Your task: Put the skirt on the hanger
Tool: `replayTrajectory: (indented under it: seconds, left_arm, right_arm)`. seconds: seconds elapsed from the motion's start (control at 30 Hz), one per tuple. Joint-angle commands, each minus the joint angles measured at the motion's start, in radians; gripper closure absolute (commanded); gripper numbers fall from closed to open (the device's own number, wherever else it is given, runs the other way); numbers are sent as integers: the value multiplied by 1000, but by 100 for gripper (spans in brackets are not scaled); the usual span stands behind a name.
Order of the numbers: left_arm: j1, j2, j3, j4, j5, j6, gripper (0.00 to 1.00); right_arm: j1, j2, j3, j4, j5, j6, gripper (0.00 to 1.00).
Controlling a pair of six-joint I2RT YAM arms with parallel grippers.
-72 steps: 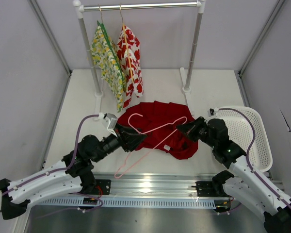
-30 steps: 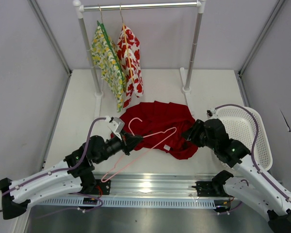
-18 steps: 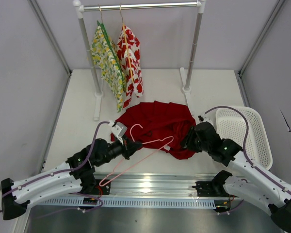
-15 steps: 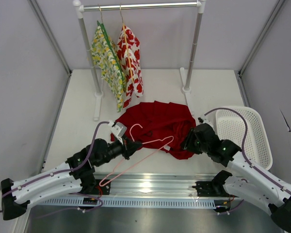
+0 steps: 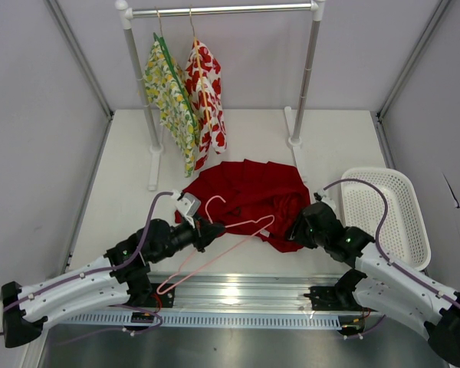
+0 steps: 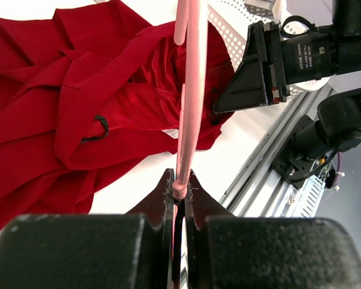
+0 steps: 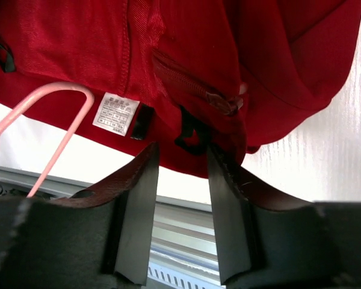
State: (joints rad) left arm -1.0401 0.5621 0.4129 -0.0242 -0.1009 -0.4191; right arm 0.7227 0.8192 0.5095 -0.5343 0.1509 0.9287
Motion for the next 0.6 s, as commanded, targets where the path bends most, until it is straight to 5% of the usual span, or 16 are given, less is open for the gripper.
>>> replayTrajectory:
  seconds: [0.0,0.37,0.57]
  left_arm:
    - [5,4,18,44,10,-7,100]
    - [5,22,21,56,17,-6,100]
    - [5,22,18,56,15,-7,100]
  right_arm:
    - [7,-25,-6,56,39,33,59]
    - [34,-80,92,-183,134,52,50]
    - [37,-121,107,-124,76,45,51]
